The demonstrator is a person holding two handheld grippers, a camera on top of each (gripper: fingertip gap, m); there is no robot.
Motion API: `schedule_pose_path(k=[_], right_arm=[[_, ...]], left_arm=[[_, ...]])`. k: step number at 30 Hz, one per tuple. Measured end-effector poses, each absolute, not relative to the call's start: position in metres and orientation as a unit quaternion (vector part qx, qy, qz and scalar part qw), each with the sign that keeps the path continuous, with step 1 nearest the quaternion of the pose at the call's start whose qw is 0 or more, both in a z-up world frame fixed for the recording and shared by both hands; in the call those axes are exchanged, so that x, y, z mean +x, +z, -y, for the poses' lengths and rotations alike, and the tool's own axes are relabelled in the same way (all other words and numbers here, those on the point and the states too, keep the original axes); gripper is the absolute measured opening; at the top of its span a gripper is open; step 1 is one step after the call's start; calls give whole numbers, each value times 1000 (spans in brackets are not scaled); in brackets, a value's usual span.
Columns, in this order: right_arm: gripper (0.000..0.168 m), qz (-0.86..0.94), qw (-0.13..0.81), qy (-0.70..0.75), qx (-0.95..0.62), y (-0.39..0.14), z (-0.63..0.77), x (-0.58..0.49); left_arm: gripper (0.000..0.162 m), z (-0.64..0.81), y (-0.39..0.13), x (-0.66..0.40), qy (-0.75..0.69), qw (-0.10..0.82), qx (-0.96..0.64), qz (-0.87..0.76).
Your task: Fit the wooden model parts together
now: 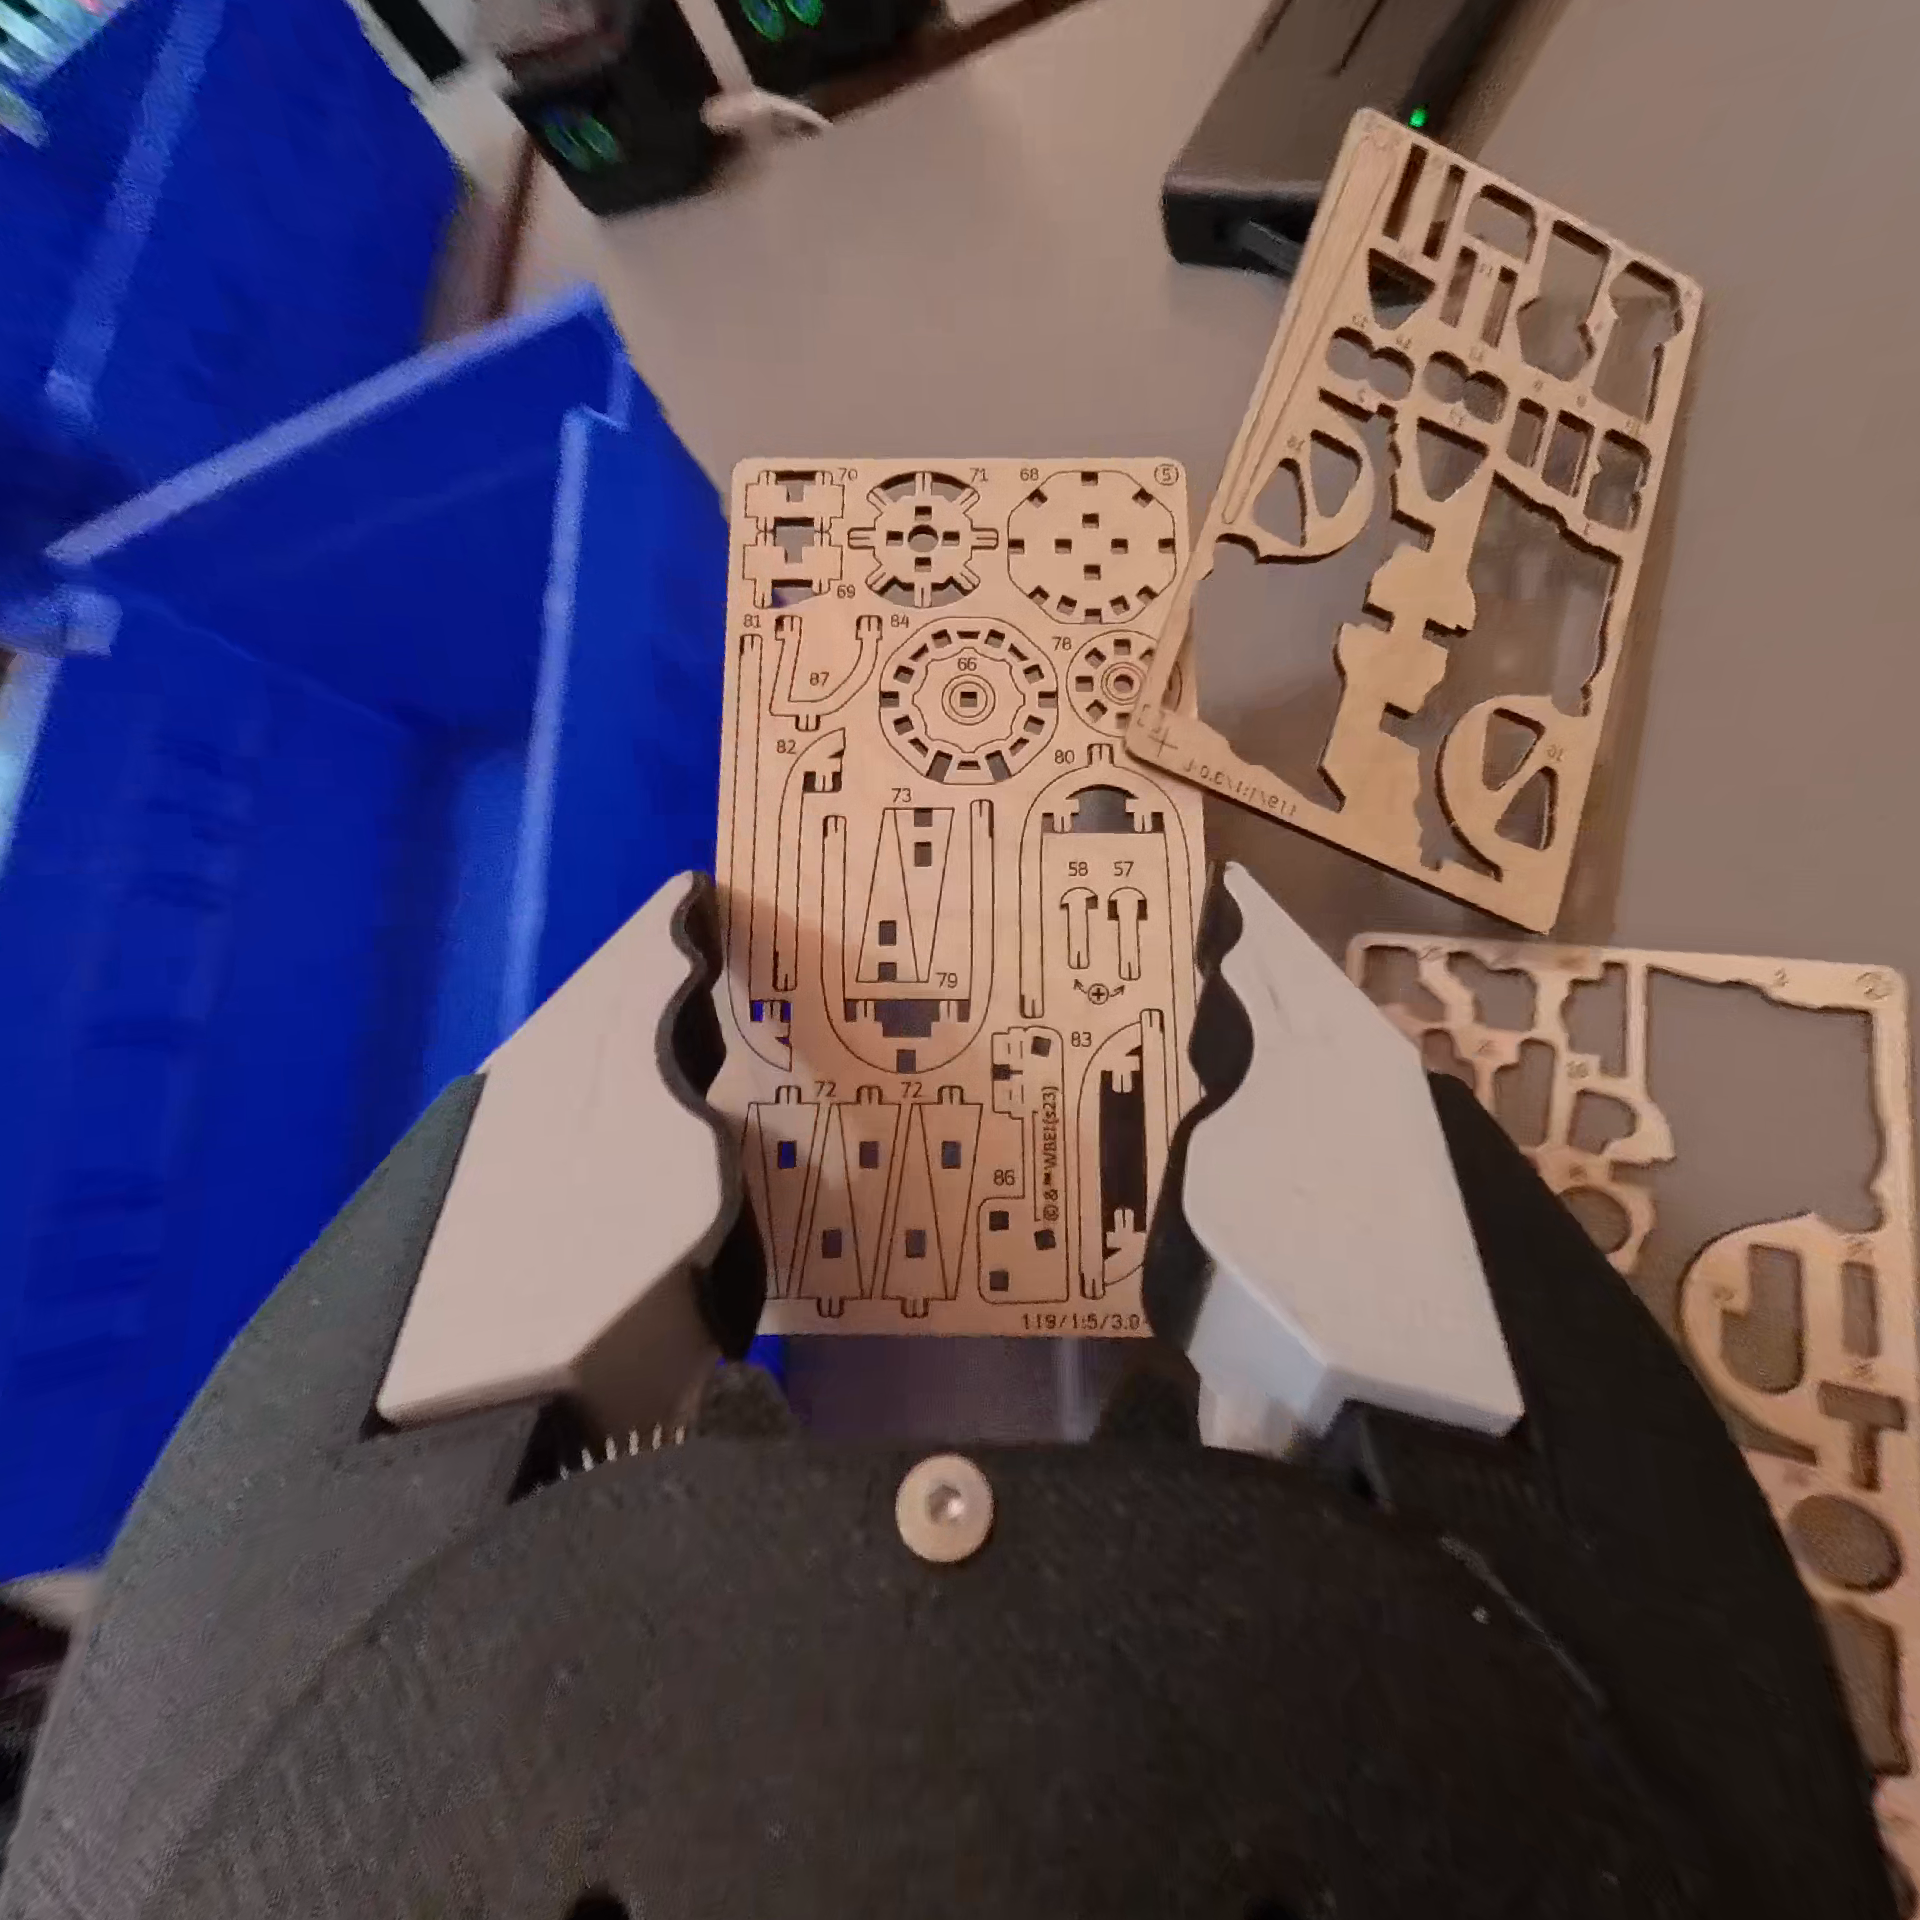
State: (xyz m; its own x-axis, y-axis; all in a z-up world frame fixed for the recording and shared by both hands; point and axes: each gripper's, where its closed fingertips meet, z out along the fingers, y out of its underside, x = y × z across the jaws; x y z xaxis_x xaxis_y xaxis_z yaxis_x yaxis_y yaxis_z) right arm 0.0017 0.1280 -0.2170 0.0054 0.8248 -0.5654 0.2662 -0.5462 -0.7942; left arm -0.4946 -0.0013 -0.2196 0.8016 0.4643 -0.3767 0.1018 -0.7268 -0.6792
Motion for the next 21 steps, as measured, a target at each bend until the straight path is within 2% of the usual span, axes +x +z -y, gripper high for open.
schedule_pose_path(k=[4, 10, 15, 21], right_arm=[[34, 416, 242, 576, -661, -215, -123, 1], [34, 427, 242, 579, -651, -211, -115, 1], [33, 425, 248, 580, -649, -209, -114, 1], [34, 434, 243, 578, -647, -211, -109, -2]], left_arm=[[92, 22, -189, -495, 365, 308, -870, 125], [93, 33, -190, -498, 372, 314, -862, 140], [92, 36, -169, -487, 353, 368, -846, 157], [92, 3, -127, -404, 206, 503, -830, 128]])
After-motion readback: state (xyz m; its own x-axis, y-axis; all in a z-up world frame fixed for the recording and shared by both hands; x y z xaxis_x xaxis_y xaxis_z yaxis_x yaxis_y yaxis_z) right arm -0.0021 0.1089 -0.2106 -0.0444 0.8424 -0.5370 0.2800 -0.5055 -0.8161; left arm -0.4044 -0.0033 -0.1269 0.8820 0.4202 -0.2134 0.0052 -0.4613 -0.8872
